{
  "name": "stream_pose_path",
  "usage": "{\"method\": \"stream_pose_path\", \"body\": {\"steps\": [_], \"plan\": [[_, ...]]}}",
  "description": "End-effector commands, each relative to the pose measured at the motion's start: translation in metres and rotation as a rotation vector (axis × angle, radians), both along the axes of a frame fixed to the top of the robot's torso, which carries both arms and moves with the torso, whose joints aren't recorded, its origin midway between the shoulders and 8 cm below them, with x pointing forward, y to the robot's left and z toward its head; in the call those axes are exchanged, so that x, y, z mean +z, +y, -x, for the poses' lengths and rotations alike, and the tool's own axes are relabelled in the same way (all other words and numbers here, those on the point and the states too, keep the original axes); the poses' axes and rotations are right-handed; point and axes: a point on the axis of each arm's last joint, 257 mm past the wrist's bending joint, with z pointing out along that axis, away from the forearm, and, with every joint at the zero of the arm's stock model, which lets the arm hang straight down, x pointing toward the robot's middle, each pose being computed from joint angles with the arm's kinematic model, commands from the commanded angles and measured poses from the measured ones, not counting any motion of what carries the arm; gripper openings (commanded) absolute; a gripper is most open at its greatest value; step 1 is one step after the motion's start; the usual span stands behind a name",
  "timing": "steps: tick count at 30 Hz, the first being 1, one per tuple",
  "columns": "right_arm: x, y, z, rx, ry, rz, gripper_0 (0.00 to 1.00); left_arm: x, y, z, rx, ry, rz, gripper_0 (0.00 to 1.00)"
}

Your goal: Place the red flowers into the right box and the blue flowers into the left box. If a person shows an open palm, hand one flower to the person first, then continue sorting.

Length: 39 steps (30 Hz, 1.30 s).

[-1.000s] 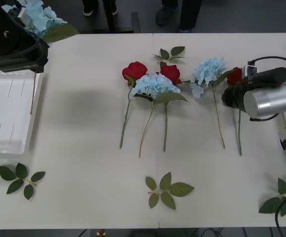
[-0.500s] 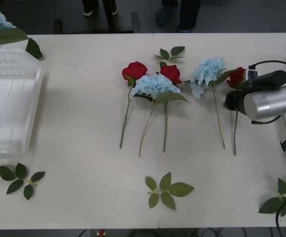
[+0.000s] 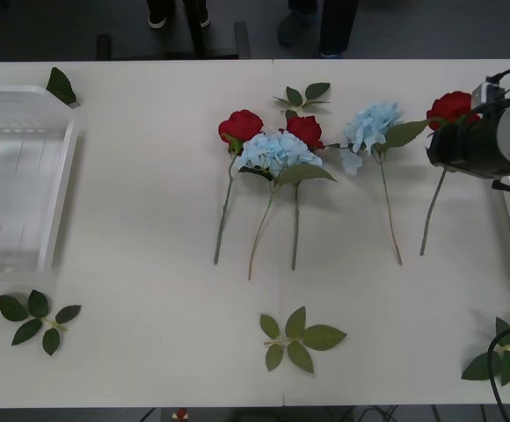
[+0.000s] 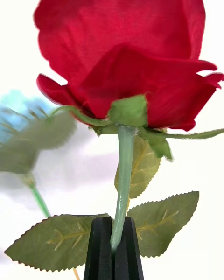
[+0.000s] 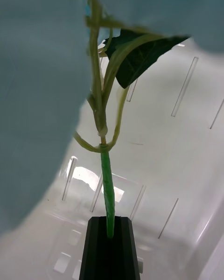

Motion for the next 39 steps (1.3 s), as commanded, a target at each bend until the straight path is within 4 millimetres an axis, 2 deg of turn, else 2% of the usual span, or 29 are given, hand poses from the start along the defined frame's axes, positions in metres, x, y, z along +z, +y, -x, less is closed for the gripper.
{"method": "stream_pose_path", "body": {"steps": [1, 2, 3, 6, 7, 8, 9, 11, 13, 16, 17, 20, 23, 25, 26, 27, 28, 30, 31, 35, 36, 37, 39], "plan": [[0.064, -0.042, 0.007, 0.05, -0.078, 0.073, 0.0, -0.001, -0.002, -0.011, -0.003, -0.022, -0.003, 0.0], [0.073, -0.062, 0.014, 0.045, -0.069, 0.082, 0.0, -0.005, -0.005, -0.015, -0.005, -0.026, 0.003, 0.0], [0.074, -0.069, 0.017, 0.044, -0.061, 0.09, 0.0, -0.007, -0.006, -0.015, -0.004, -0.026, 0.004, 0.0], [0.081, -0.121, 0.037, 0.023, -0.016, 0.15, 0.0, -0.011, -0.01, -0.021, -0.009, -0.037, 0.009, 0.0], [0.083, -0.131, 0.041, 0.019, -0.009, 0.168, 0.0, -0.012, -0.011, -0.021, -0.009, -0.036, 0.01, 0.0], [0.082, -0.161, 0.052, 0.002, 0.019, 0.221, 0.0, -0.014, -0.013, -0.022, -0.012, -0.038, 0.012, 0.01], [0.082, -0.173, 0.057, -0.005, 0.03, 0.242, 0.0, -0.014, -0.014, -0.023, -0.016, -0.04, 0.012, 0.0], [0.084, -0.216, 0.072, -0.027, 0.073, 0.31, 0.0, -0.02, -0.018, -0.026, -0.023, -0.047, 0.016, 0.01], [0.084, -0.24, 0.081, -0.042, 0.095, 0.329, 0.0, -0.026, -0.019, -0.028, -0.029, -0.055, 0.015, 0.0], [0.079, -0.291, 0.095, -0.073, 0.13, 0.387, 0.0, -0.043, -0.021, -0.032, -0.044, -0.073, 0.003, 0.0], [0.075, -0.301, 0.097, -0.078, 0.138, 0.399, 0.0, -0.047, -0.021, -0.033, -0.048, -0.077, -0.002, 0.0], [0.049, -0.337, 0.11, -0.102, 0.173, 0.439, 0.0, -0.052, -0.021, -0.035, -0.05, -0.075, -0.012, 0.0], [0.026, -0.349, 0.116, -0.108, 0.194, 0.451, 0.0, -0.052, -0.02, -0.034, -0.051, -0.073, -0.015, 0.0], [0.012, -0.348, 0.118, -0.111, 0.21, 0.438, 0.0, -0.052, -0.019, -0.035, -0.052, -0.074, -0.022, 0.05], [0.006, -0.346, 0.118, -0.112, 0.213, 0.431, 0.0, -0.051, -0.016, -0.034, -0.05, -0.074, -0.028, 0.41], [0.002, -0.344, 0.117, -0.111, 0.215, 0.426, 0.0, -0.051, -0.015, -0.033, -0.047, -0.072, -0.032, 0.83], [-0.002, -0.341, 0.117, -0.114, 0.217, 0.419, 0.0, -0.052, -0.013, -0.033, -0.044, -0.071, -0.033, 1.0], [-0.005, -0.339, 0.116, -0.116, 0.214, 0.41, 0.0, -0.052, -0.012, -0.033, -0.045, -0.07, -0.035, 1.0], [-0.005, -0.338, 0.116, -0.115, 0.213, 0.408, 0.06, -0.052, -0.012, -0.033, -0.047, -0.07, -0.036, 1.0], [-0.004, -0.335, 0.113, -0.113, 0.203, 0.397, 0.39, -0.052, -0.01, -0.032, -0.045, -0.067, -0.039, 1.0], [-0.003, -0.336, 0.113, -0.114, 0.202, 0.397, 0.44, -0.052, -0.01, -0.031, -0.044, -0.064, -0.039, 1.0], [-0.001, -0.335, 0.111, -0.111, 0.195, 0.399, 0.54, -0.05, -0.008, -0.03, -0.041, -0.065, -0.039, 1.0], [0.005, -0.331, 0.106, -0.106, 0.178, 0.398, 0.58, -0.05, -0.013, -0.029, -0.034, -0.065, -0.008, 1.0]]}}
